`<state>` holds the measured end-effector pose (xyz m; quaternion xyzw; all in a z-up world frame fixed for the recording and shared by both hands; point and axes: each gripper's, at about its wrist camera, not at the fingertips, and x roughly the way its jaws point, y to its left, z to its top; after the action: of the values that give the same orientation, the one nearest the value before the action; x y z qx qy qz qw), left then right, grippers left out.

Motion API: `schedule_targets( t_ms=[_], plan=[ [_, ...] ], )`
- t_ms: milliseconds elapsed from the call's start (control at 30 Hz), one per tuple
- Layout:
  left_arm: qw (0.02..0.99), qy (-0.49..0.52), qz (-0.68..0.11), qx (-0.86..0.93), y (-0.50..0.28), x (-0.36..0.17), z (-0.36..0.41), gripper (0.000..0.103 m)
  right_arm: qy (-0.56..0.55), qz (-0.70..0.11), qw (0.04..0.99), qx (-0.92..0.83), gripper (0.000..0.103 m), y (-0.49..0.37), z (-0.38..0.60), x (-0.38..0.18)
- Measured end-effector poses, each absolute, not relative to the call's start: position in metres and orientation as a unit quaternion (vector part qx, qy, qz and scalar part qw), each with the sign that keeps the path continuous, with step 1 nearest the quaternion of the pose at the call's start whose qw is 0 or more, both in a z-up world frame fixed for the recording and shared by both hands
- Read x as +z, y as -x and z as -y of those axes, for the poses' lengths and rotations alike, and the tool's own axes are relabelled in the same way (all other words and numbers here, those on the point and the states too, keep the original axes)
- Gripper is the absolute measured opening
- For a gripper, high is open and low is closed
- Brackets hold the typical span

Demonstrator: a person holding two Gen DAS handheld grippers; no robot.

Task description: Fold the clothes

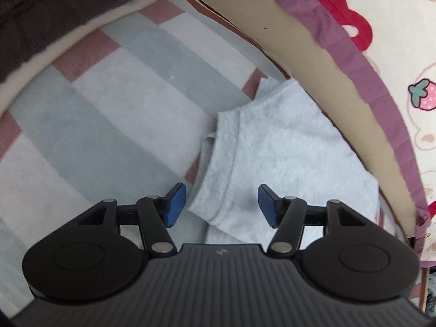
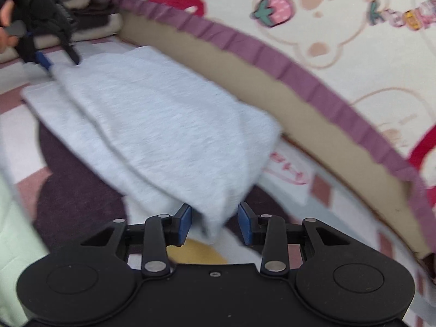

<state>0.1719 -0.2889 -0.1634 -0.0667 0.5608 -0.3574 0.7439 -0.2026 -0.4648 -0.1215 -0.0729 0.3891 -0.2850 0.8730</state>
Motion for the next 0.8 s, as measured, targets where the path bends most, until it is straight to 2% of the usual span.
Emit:
schedule_targets(
  t_ms=[33,67,100,133,233,300,367,400,433,467,500,533,567,600,633,800],
  plan=[
    [0.749,0.055,-0.554,-0.36,-0.17,-0.162,0.291,0.014,0.063,-0.389,0.872,-0.292,0.039,0.203,0.467,-0.12],
    [0.753,0.044,-0.548,-0.362,-0.169,-0.16,0.293,0.014,0.055,-0.389,0.87,-0.298,0.032,0.203,0.469,-0.119],
    [0.757,0.033,-0.541,-0.365,-0.167,-0.159,0.295,0.013,0.052,-0.39,0.87,-0.298,0.02,0.203,0.469,-0.119],
    [0.762,0.023,-0.533,-0.367,-0.166,-0.157,0.297,0.011,0.05,-0.392,0.869,-0.298,0.017,0.202,0.47,-0.119],
    [0.769,0.003,-0.514,-0.38,-0.161,-0.147,0.299,0.011,0.081,-0.404,0.862,-0.294,0.016,0.194,0.463,-0.125],
    [0.763,-0.001,-0.519,-0.385,-0.161,-0.148,0.302,0.011,0.102,-0.407,0.858,-0.296,0.029,0.189,0.459,-0.129],
    [0.752,0.012,-0.537,-0.383,-0.165,-0.152,0.303,0.014,0.115,-0.405,0.856,-0.301,0.033,0.183,0.461,-0.131],
    [0.747,0.021,-0.545,-0.379,-0.168,-0.155,0.302,0.019,0.115,-0.404,0.856,-0.301,0.033,0.18,0.463,-0.13],
    [0.743,0.03,-0.554,-0.375,-0.17,-0.157,0.301,0.03,0.113,-0.402,0.857,-0.303,0.034,0.178,0.466,-0.129],
    [0.738,0.039,-0.561,-0.373,-0.172,-0.159,0.3,0.036,0.105,-0.4,0.858,-0.305,0.031,0.177,0.469,-0.126],
    [0.734,0.045,-0.564,-0.375,-0.172,-0.16,0.299,0.039,0.089,-0.394,0.862,-0.306,0.012,0.179,0.472,-0.12],
    [0.733,0.051,-0.565,-0.377,-0.172,-0.16,0.298,0.038,0.067,-0.378,0.868,-0.314,0.005,0.184,0.474,-0.113],
    [0.731,0.057,-0.565,-0.378,-0.172,-0.161,0.297,0.035,0.044,-0.362,0.873,-0.323,0.006,0.189,0.476,-0.105],
    [0.732,0.059,-0.563,-0.38,-0.172,-0.16,0.296,0.018,0.02,-0.346,0.876,-0.335,0.006,0.195,0.479,-0.098],
    [0.738,0.05,-0.553,-0.384,-0.17,-0.156,0.296,0.007,-0.006,-0.331,0.878,-0.345,0.005,0.201,0.481,-0.092],
    [0.764,0.017,-0.49,-0.419,-0.154,-0.129,0.299,0.006,-0.092,-0.321,0.873,-0.355,0.007,0.213,0.494,-0.1]
  ],
)
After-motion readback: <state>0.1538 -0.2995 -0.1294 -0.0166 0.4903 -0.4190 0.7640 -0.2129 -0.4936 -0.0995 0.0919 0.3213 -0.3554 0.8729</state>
